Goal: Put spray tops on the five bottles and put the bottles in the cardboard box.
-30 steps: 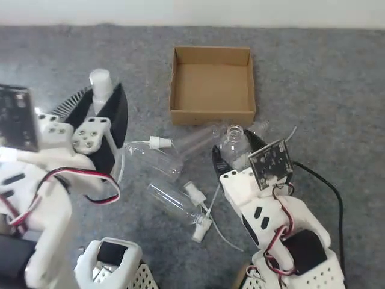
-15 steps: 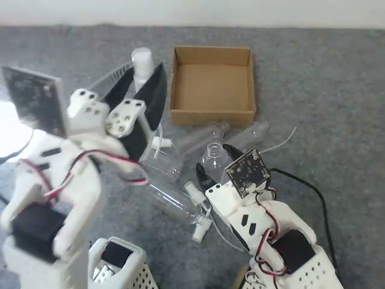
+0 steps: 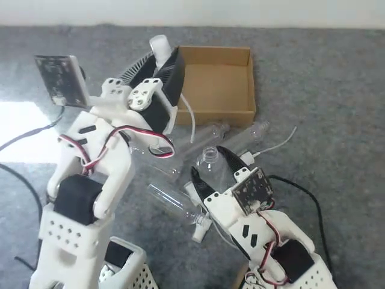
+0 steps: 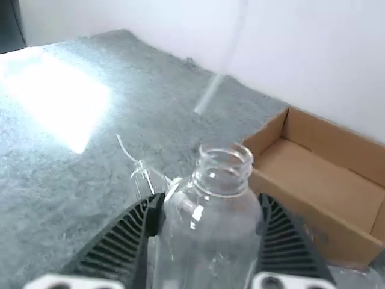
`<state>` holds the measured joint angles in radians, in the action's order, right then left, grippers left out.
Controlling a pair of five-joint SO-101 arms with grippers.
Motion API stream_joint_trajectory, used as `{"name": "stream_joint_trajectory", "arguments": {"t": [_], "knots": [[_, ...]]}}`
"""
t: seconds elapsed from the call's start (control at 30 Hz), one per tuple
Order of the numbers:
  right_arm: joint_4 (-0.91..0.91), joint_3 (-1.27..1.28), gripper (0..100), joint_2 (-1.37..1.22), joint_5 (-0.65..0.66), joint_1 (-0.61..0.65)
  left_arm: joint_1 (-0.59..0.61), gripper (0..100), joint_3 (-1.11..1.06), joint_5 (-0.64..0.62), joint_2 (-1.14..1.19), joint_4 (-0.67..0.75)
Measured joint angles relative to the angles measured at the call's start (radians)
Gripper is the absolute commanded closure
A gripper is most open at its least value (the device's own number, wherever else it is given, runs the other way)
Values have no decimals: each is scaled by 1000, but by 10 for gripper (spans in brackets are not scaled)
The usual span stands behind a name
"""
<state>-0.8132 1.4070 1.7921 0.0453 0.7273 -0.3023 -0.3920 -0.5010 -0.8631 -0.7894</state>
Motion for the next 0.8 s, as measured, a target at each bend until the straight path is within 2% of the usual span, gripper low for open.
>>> {"name": "stream_joint_trajectory", "arguments": {"t": [0.2, 0.5, 0.8], "knots": [[74, 66, 848, 8, 40, 5, -77, 981, -9, -8, 0, 3], [104, 80, 847, 6, 48, 2, -92, 981, -66, -8, -98, 21], [104, 80, 847, 6, 48, 2, -92, 981, -350, 17, -170, 322]]}}
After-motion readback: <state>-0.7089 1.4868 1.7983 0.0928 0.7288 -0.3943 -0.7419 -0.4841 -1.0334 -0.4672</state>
